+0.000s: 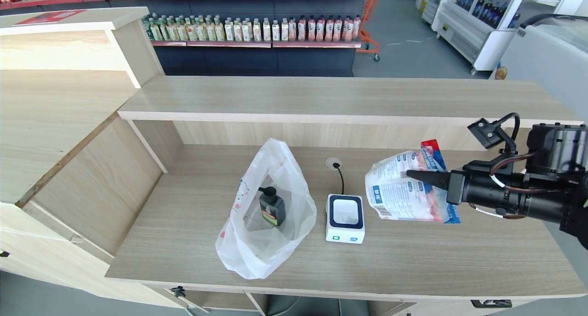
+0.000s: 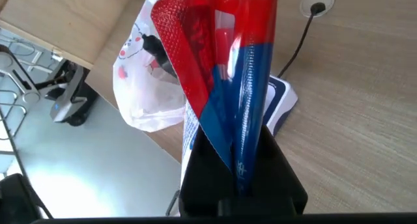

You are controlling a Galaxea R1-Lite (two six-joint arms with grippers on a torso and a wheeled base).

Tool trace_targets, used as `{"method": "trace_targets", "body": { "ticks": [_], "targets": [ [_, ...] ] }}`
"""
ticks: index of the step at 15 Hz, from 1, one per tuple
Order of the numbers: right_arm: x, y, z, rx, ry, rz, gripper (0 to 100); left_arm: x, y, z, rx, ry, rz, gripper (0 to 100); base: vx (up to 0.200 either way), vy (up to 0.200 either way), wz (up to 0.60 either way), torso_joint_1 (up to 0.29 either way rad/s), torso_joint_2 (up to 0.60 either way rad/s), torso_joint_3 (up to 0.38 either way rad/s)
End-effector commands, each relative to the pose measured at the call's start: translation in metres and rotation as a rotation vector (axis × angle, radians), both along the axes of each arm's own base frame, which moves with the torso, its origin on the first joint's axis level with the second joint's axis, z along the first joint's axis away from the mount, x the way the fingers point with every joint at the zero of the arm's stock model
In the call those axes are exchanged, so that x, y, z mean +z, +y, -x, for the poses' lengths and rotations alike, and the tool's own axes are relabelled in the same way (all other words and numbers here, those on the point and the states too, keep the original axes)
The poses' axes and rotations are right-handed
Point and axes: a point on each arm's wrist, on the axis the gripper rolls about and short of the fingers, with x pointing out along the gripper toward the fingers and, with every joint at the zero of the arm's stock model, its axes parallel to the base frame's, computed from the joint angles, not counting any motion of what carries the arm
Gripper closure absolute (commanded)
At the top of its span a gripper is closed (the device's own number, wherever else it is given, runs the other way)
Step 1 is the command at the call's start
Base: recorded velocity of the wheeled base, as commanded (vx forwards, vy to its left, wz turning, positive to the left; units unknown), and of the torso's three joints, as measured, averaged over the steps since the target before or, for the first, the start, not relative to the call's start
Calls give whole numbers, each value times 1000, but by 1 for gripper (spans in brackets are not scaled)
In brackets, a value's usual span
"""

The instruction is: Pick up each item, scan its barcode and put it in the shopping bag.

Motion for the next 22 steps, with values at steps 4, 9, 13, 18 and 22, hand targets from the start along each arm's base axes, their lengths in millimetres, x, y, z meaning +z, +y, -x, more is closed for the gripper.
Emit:
{"method": "trace_targets", "body": {
  "ticks": [4, 9, 13, 18, 22],
  "targets": [
    [-5, 4, -13, 10, 11, 7, 100, 0, 0, 0, 0, 0, 5, 0, 0, 100, 0, 10, 5, 1],
    [-24, 11, -25, 26, 62, 25, 100, 0, 0, 0, 0, 0, 5, 0, 0, 0, 0, 0, 0, 0],
    [-46, 14, -36, 72, 20, 142, 100, 0, 0, 0, 0, 0, 5, 0, 0, 0, 0, 0, 0, 0],
    [-61, 35, -68, 131, -77, 179, 100, 0, 0, 0, 0, 0, 5, 0, 0, 0, 0, 0, 0, 0],
    [-63, 68, -94, 192, -140, 164, 100, 0, 0, 0, 0, 0, 5, 0, 0, 0, 0, 0, 0, 0]
  ]
}}
